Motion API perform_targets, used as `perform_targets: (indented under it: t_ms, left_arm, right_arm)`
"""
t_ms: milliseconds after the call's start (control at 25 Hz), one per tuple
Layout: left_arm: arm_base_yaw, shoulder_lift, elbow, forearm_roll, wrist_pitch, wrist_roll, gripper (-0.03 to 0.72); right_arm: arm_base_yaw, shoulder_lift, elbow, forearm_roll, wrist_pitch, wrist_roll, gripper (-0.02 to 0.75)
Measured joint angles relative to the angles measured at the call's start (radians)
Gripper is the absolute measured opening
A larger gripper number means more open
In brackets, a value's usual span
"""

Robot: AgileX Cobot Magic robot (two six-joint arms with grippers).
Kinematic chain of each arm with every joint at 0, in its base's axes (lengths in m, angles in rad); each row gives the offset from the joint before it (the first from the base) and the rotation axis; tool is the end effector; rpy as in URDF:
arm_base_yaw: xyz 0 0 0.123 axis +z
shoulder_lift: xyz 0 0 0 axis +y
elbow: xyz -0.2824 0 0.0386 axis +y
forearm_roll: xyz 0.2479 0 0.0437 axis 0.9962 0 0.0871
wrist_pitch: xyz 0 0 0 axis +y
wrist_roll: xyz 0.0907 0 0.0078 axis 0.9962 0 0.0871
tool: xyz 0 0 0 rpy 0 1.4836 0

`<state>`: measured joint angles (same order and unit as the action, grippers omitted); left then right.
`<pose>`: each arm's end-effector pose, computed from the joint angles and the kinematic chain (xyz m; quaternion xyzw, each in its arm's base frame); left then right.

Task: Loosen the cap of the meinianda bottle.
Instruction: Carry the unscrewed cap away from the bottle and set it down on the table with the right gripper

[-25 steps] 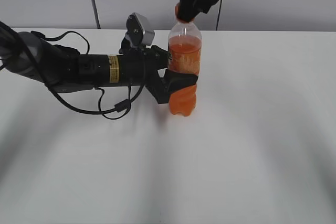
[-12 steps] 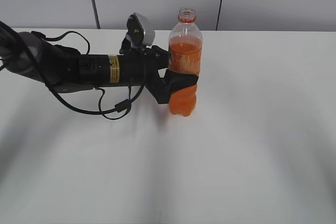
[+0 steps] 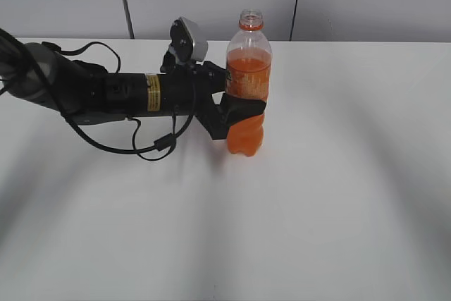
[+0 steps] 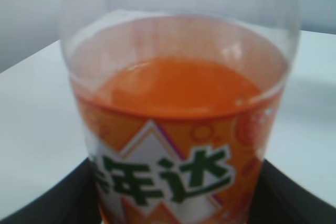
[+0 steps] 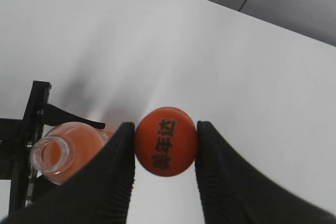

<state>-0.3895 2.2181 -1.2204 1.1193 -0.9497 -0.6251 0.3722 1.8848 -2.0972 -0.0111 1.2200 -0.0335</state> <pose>0.3728 -0.2249 0.1183 0.4527 0.6450 -0.3637 0.4967 0.3842 0.1490 0.4021 -0.1910 0.9281 0.0484 0.3159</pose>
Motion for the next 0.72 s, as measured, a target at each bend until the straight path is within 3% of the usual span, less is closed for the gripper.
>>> perform_targets:
  t_ms: [320,720]
  left_arm:
    - [0.000,0.000,0.000,0.000,0.000,0.000,0.439]
    - [0.000,0.000,0.000,0.000,0.000,0.000,0.439]
  right_arm:
    - [-0.175,-0.005,0.094,0.011,0.000,-0.032,0.269]
    - [-0.325,-0.008,0.371,0.066,-0.064,-0.093,0.269]
